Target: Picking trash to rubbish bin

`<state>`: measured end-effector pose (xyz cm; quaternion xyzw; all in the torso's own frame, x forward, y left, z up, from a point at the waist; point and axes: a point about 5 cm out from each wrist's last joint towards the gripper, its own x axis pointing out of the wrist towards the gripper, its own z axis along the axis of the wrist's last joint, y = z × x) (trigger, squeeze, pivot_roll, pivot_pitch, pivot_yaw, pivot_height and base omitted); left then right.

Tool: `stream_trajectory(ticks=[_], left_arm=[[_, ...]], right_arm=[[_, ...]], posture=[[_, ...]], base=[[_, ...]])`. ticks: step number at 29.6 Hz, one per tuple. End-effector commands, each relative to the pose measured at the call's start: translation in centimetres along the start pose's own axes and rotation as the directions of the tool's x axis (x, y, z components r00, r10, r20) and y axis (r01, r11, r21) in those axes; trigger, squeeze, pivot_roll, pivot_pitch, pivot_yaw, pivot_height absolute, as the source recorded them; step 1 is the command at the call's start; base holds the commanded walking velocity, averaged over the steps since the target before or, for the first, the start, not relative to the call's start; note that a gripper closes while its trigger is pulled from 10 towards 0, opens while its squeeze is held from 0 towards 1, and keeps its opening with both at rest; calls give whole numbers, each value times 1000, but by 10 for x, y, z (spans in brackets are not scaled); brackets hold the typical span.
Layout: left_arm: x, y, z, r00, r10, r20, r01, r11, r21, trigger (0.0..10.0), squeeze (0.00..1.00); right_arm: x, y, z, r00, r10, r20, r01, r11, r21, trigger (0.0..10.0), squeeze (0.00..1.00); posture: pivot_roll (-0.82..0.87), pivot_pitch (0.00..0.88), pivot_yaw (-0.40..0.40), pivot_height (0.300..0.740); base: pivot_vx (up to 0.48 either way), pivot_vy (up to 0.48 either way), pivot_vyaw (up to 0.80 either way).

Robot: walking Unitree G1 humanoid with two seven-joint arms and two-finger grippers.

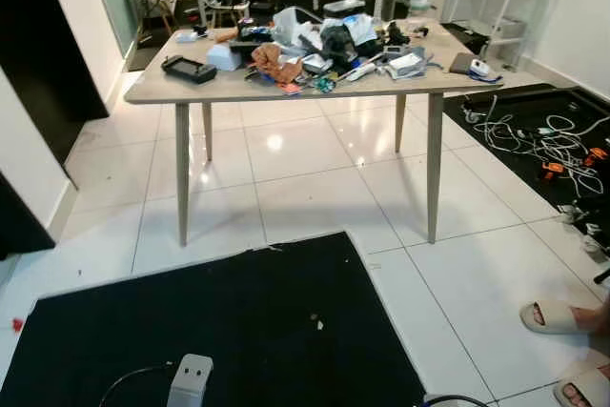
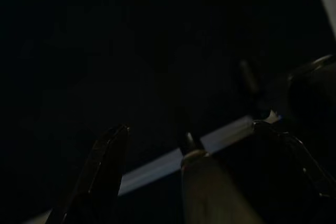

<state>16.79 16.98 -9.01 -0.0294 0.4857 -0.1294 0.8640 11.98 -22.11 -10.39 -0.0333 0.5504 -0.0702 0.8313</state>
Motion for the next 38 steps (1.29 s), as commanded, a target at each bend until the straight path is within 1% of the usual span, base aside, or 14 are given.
stream_trajectory(ticks=[1,4,5,6,18,23,38], left_arm=[[-2,3,-5,1000,7,-11,-7,1000,-21,10000,0],[-2,2,-7,1000,2,-16,-2,1000,-25,10000,0],[-2,1,-8,1000,0,-18,-1,1000,-29,10000,0],[-2,1,-8,1000,0,-18,-1,1000,-29,10000,0],[-1,-3,-10,1000,-14,-19,14,999,-34,10000,0],[-1,-3,-9,1000,-19,-15,19,999,-28,10000,0],[0,-5,-6,999,-35,-8,35,999,-11,10000,0]], right_arm=[[0,-2,6,1000,-21,17,21,1000,13,10000,0],[0,-7,5,999,-50,10,50,999,21,10000,0],[0,-10,3,998,-64,-2,64,998,1,10000,0],[0,-10,3,998,-64,-2,64,998,1,10000,0],[-1,-13,-3,997,-78,-16,78,997,-5,10000,0],[-1,-13,-4,997,-82,-13,82,997,8,10000,0],[-2,-12,-8,996,-82,-20,82,997,3,10000,0]], posture=[[-79,6,71,740],[-80,7,69,740],[-82,8,68,740],[-82,8,68,740],[-90,19,68,740],[-92,23,73,740],[-96,30,77,740]], base=[[326,0,0],[329,0,0],[326,0,0],[326,0,0],[339,0,-751],[341,0,-744],[342,0,0]])
